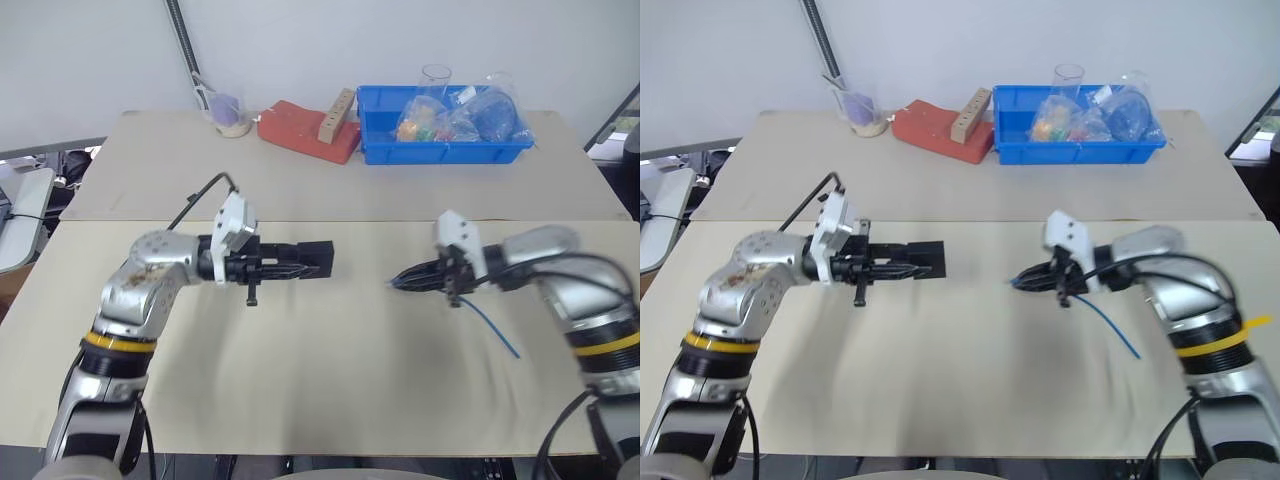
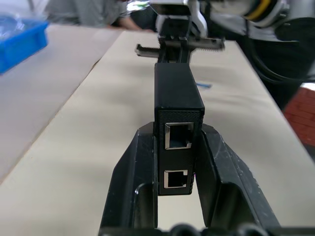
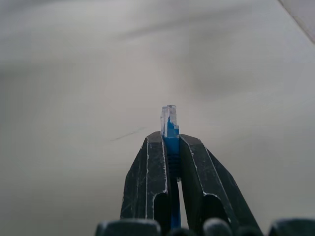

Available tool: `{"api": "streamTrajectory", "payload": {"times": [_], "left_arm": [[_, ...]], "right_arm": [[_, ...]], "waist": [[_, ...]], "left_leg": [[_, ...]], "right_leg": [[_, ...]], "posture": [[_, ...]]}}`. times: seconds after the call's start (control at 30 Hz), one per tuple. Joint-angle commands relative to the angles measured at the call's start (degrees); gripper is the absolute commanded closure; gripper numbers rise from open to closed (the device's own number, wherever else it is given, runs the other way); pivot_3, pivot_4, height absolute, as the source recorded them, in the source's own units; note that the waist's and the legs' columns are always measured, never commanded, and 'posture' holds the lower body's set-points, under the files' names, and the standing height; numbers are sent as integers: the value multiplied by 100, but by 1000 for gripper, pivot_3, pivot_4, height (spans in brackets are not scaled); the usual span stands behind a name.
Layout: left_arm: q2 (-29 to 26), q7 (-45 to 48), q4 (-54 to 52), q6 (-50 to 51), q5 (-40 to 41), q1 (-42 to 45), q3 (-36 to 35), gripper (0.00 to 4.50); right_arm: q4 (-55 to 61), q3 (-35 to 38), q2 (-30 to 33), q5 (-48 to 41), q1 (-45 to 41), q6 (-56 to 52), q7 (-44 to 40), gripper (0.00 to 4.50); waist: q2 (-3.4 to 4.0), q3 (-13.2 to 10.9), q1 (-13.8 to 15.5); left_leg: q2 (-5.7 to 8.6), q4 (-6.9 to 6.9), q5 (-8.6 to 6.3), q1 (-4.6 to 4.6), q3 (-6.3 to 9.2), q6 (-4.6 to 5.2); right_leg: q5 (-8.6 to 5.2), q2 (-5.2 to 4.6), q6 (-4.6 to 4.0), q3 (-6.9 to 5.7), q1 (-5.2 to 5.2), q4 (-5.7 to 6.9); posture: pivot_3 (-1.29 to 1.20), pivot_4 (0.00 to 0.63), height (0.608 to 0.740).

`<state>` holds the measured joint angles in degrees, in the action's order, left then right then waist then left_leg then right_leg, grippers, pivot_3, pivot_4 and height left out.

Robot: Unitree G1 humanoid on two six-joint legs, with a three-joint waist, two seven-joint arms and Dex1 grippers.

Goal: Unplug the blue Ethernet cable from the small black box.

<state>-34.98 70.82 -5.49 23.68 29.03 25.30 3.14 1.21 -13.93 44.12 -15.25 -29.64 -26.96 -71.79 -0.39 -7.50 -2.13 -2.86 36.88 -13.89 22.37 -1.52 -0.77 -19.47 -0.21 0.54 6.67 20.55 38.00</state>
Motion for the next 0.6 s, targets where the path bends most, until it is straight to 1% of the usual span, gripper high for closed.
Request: {"api": "streamTrajectory", "payload": {"times": [0.03, 0.1, 0.2, 0.27, 0.37, 0.5, 0.6], "left_arm": [[-76, -203, -397, -325, -103, -259, -208, 3966], [-86, -280, -465, -458, -189, -458, -191, 3966], [-88, -380, -563, -499, -205, -559, -200, 3966], [-115, -463, -664, -455, -151, -675, -268, 3966], [-160, -577, -757, -425, -114, -824, -375, 3966], [-178, -986, -665, -361, -105, -982, -755, 3966], [39, -1832, -323, -505, -279, -1153, -1293, 3966]], "right_arm": [[124, -190, -284, 229, 25, 332, 240, 4469], [-70, -408, -431, 459, 70, 609, 236, 4469], [-281, -485, -526, 572, 26, 746, 202, 4469], [-403, -449, -467, 582, -43, 831, 84, 3460], [-351, -308, -364, 519, -102, 876, -10, 2512], [529, 133, -116, -37, -133, 321, -124, 1091], [1581, 838, -255, -994, -272, -984, 466, 73]], "waist": [[0, -2, 7], [0, -2, 11], [-1, -3, 69], [-1, -3, 105], [-1, -2, 116], [-1, -3, 108], [-1, -3, 94]], "left_leg": [[0, 0, 0, 3, 0, 0], [2, 2, 0, 3, -2, -1], [8, 5, 0, -5, -2, -1], [9, 5, 0, -4, -2, 0], [7, 2, -1, -6, -3, 1], [2, 1, -1, -6, -1, 1], [-2, 0, -1, -6, 1, 1]], "right_leg": [[0, -3, 0, 0, 2, 2], [0, -18, 0, -2, 2, 3], [0, -25, 0, -4, -10, 0], [0, -25, 0, -5, -9, -1], [0, -23, 0, -5, -8, 0], [0, -19, 0, -7, -6, 2], [0, -18, 0, -8, -6, 3]], "posture": [[0, 150, 740], [0, 150, 740], [0, 150, 740], [0, 150, 740], [0, 150, 740], [0, 150, 740], [0, 150, 740]]}}
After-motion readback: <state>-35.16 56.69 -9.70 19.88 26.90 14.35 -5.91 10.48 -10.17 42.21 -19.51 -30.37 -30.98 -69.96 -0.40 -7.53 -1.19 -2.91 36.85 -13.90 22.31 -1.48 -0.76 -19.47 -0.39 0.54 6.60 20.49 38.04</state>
